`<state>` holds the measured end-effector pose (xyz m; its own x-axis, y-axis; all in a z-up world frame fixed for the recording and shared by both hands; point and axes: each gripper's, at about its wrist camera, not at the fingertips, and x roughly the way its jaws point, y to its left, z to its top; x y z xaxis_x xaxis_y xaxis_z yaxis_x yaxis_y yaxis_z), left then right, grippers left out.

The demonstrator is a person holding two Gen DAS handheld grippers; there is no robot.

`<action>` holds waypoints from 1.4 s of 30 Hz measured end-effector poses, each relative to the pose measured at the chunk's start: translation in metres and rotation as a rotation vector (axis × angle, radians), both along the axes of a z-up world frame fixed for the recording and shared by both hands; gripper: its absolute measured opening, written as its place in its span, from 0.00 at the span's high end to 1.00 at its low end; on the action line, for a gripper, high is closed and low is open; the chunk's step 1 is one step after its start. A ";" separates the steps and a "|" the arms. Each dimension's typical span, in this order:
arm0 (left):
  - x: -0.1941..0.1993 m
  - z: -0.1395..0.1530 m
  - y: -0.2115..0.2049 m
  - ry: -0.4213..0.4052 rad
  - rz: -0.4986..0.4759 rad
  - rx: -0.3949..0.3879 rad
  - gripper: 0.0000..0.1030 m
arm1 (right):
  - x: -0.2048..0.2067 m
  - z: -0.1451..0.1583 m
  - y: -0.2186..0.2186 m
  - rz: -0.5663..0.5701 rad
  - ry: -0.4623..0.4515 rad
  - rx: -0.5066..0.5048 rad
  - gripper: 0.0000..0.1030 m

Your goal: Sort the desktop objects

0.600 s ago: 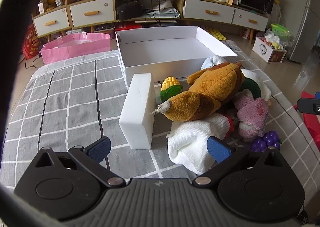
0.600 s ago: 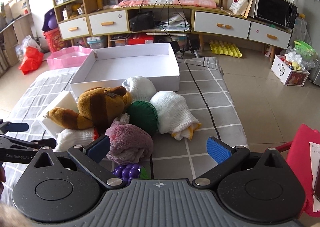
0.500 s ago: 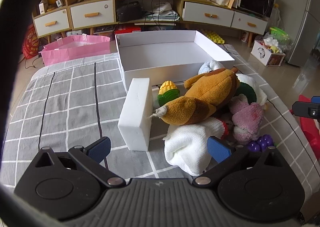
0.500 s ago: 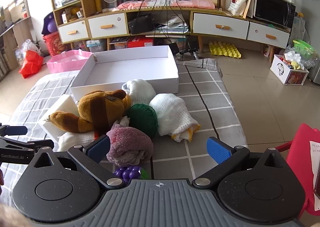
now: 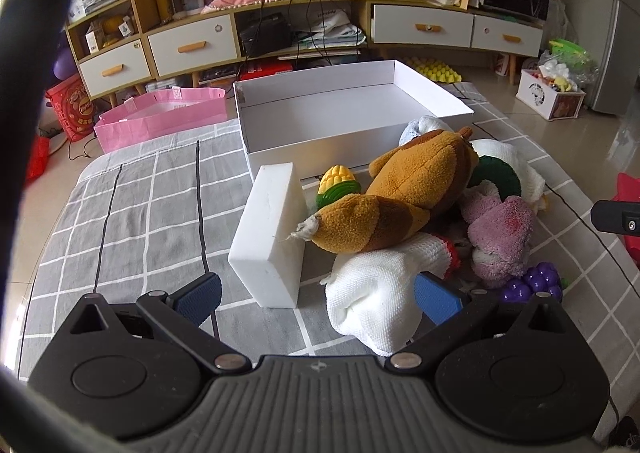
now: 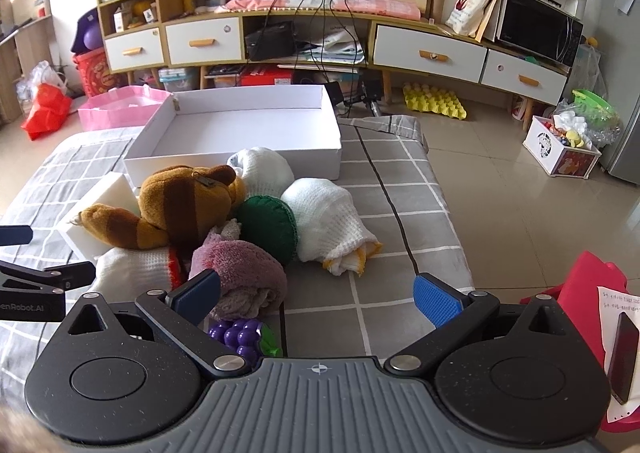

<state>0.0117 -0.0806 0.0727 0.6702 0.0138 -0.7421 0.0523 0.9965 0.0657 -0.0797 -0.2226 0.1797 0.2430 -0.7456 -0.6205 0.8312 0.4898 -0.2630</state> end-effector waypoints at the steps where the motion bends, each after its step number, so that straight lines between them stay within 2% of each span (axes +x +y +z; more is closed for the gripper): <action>1: -0.001 -0.001 0.000 0.002 0.000 -0.002 0.00 | 0.000 0.000 0.000 0.000 0.002 -0.001 0.00; 25: -0.012 0.002 0.001 -0.032 0.068 -0.045 0.01 | 0.001 0.001 0.004 -0.016 -0.005 -0.014 0.00; 42: -0.010 0.000 0.004 -0.039 0.081 -0.066 0.01 | 0.002 -0.001 0.003 -0.039 -0.002 -0.014 0.00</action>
